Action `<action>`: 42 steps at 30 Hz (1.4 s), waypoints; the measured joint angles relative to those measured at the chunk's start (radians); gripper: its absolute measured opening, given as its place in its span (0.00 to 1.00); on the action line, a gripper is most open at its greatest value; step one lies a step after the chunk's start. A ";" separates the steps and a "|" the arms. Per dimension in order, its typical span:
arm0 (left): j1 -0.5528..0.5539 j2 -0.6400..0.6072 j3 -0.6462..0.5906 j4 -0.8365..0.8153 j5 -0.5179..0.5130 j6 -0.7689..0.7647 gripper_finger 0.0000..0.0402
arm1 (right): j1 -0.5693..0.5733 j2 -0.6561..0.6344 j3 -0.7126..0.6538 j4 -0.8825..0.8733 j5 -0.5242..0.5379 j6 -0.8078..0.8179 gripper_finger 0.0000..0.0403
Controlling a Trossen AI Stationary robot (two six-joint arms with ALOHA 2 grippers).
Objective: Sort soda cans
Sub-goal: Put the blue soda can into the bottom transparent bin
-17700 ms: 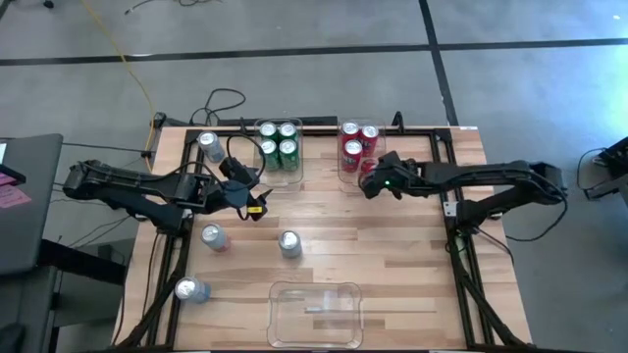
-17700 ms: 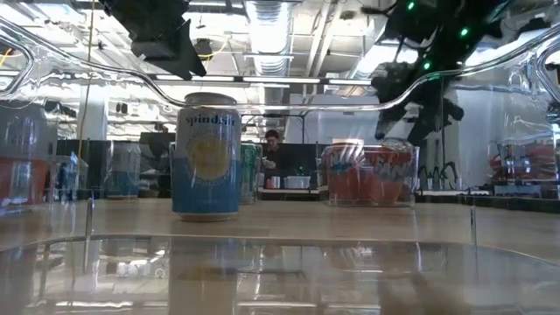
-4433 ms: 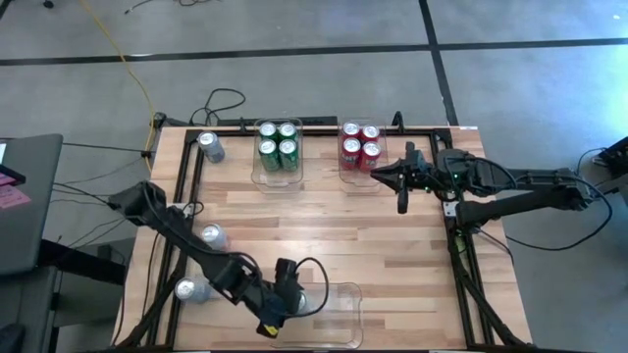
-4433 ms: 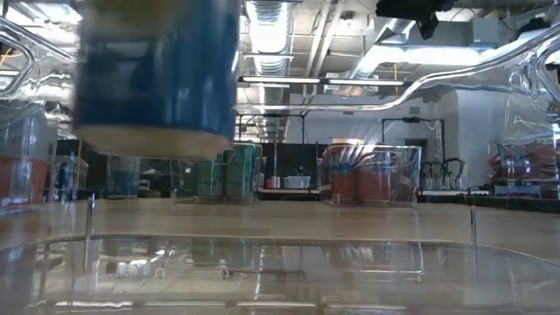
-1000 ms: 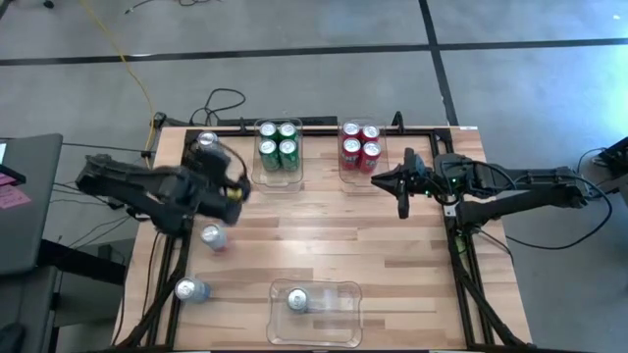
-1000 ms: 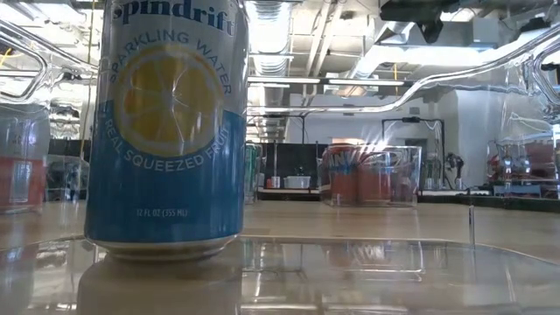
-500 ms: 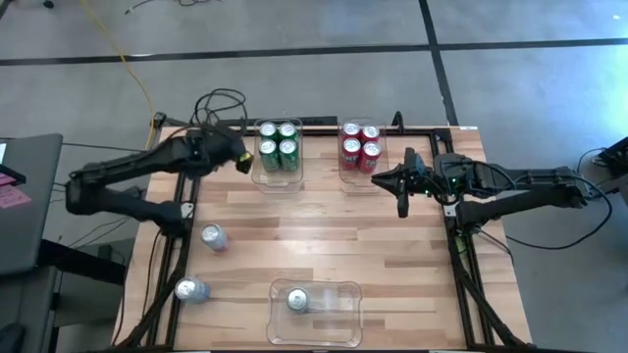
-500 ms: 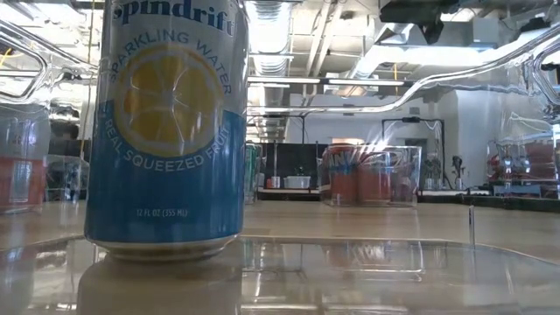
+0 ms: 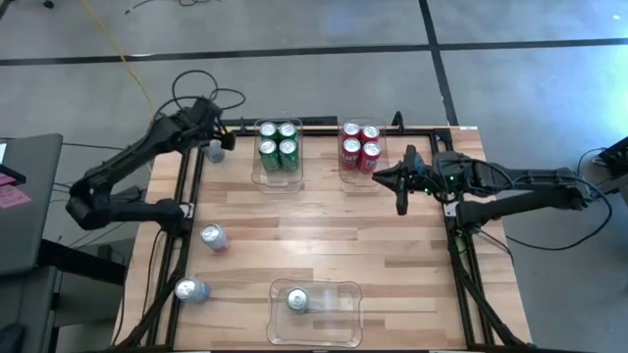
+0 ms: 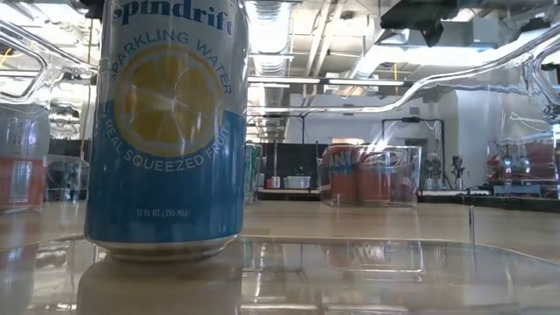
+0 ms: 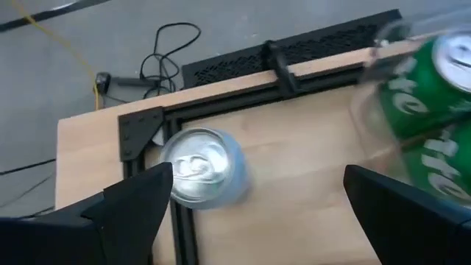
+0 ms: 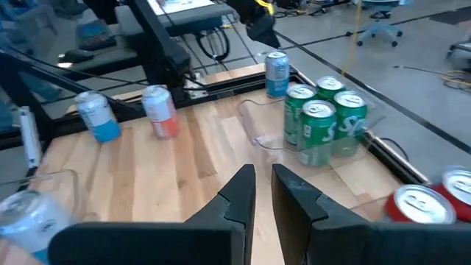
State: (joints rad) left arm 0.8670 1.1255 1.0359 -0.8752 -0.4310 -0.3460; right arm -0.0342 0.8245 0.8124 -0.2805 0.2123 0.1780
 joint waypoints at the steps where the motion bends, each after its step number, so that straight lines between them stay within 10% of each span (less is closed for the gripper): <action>1: 0.020 0.000 0.000 0.002 0.002 0.009 0.98 | -0.007 0.000 0.000 -0.003 0.000 0.000 0.16; 25: 0.046 0.298 0.000 0.019 -0.214 -0.373 0.98 | -0.038 0.000 0.000 -0.071 0.000 0.028 0.16; 42: 0.067 0.366 0.001 0.061 -0.123 -0.338 0.98 | -0.038 0.000 0.000 -0.086 -0.001 0.024 0.16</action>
State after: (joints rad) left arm 0.9337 1.4918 1.0367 -0.8139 -0.5535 -0.6845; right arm -0.0727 0.8242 0.8120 -0.3664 0.2115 0.2016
